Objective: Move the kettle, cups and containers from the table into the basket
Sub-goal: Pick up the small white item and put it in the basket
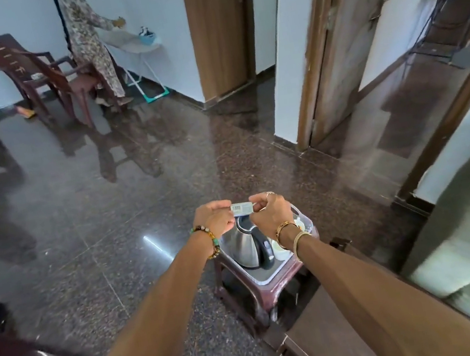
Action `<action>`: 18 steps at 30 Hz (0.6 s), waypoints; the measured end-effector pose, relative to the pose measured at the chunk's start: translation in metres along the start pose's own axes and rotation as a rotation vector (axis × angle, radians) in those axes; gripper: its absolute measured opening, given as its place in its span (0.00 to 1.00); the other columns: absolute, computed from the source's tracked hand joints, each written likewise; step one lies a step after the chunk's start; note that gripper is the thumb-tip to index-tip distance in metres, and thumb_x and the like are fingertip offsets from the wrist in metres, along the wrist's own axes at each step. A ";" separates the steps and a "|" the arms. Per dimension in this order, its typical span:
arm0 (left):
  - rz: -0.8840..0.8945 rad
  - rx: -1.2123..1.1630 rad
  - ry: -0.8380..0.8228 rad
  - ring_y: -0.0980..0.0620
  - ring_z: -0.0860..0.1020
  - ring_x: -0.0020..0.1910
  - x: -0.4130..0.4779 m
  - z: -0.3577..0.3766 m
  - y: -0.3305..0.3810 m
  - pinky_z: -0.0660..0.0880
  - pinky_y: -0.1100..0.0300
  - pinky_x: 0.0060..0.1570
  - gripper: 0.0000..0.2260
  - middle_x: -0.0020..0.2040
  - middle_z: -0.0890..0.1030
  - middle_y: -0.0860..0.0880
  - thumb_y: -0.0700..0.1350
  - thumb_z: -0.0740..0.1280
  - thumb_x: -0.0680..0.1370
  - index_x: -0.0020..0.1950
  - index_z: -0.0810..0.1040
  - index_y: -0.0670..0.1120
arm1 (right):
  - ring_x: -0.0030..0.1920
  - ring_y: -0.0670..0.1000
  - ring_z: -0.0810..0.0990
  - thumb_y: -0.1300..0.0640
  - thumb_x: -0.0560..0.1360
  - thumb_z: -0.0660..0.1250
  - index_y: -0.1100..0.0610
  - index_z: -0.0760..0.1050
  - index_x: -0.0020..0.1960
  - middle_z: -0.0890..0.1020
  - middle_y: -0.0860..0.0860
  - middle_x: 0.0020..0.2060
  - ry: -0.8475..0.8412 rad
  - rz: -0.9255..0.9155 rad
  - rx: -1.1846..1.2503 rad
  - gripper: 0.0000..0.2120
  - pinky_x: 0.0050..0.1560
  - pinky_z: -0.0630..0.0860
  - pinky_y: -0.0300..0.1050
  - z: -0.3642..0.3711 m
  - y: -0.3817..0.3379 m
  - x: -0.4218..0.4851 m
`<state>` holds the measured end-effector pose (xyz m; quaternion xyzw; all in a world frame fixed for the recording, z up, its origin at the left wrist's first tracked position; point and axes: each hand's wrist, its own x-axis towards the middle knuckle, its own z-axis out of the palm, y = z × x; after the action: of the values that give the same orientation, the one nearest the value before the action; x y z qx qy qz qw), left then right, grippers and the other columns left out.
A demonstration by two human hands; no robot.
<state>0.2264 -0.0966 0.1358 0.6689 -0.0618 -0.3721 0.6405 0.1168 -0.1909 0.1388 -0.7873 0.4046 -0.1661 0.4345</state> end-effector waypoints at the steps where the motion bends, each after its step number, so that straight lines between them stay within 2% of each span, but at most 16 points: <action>1: -0.018 -0.014 0.022 0.49 0.77 0.37 0.005 -0.004 0.001 0.78 0.66 0.30 0.18 0.49 0.77 0.36 0.21 0.61 0.73 0.61 0.74 0.29 | 0.45 0.49 0.82 0.65 0.68 0.67 0.54 0.82 0.56 0.83 0.47 0.40 -0.019 0.006 0.007 0.18 0.50 0.76 0.39 0.007 -0.001 0.007; 5: -0.073 0.043 0.095 0.52 0.78 0.34 0.034 -0.019 -0.007 0.79 0.65 0.32 0.15 0.45 0.79 0.37 0.24 0.63 0.75 0.60 0.77 0.32 | 0.47 0.50 0.83 0.64 0.68 0.68 0.53 0.81 0.56 0.84 0.46 0.41 -0.078 -0.001 0.013 0.17 0.56 0.78 0.46 0.039 0.007 0.034; 8: -0.093 0.050 0.142 0.48 0.78 0.39 0.059 -0.029 -0.015 0.79 0.59 0.43 0.13 0.54 0.79 0.31 0.25 0.63 0.75 0.56 0.78 0.34 | 0.46 0.49 0.83 0.63 0.67 0.69 0.52 0.81 0.55 0.83 0.45 0.41 -0.122 0.003 0.019 0.17 0.56 0.79 0.46 0.059 0.011 0.055; 11: -0.092 0.048 0.167 0.46 0.80 0.41 0.083 -0.037 -0.012 0.79 0.59 0.43 0.12 0.59 0.77 0.29 0.25 0.64 0.74 0.50 0.79 0.39 | 0.46 0.49 0.83 0.62 0.67 0.69 0.52 0.82 0.54 0.83 0.44 0.41 -0.161 0.000 0.031 0.16 0.56 0.79 0.47 0.073 0.008 0.080; 14: -0.102 0.057 0.177 0.43 0.80 0.45 0.102 -0.041 -0.003 0.75 0.51 0.56 0.12 0.60 0.77 0.30 0.26 0.65 0.73 0.44 0.79 0.42 | 0.47 0.50 0.83 0.62 0.68 0.69 0.52 0.82 0.54 0.84 0.45 0.42 -0.176 -0.011 0.028 0.16 0.56 0.79 0.48 0.077 0.000 0.102; 16: -0.100 0.040 0.175 0.42 0.79 0.51 0.115 -0.041 0.006 0.75 0.52 0.56 0.12 0.60 0.77 0.30 0.25 0.65 0.73 0.44 0.79 0.43 | 0.45 0.48 0.83 0.62 0.67 0.69 0.52 0.82 0.53 0.83 0.44 0.40 -0.169 -0.022 0.022 0.16 0.56 0.79 0.46 0.079 -0.006 0.117; 18: -0.090 0.059 0.183 0.44 0.78 0.51 0.126 -0.041 0.011 0.76 0.54 0.54 0.12 0.59 0.78 0.32 0.26 0.66 0.73 0.44 0.79 0.44 | 0.46 0.48 0.83 0.62 0.68 0.69 0.51 0.82 0.53 0.84 0.45 0.40 -0.166 -0.030 0.008 0.15 0.56 0.78 0.45 0.080 -0.012 0.130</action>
<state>0.3447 -0.1354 0.0896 0.7207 0.0162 -0.3358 0.6063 0.2518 -0.2447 0.0913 -0.8025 0.3548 -0.1085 0.4673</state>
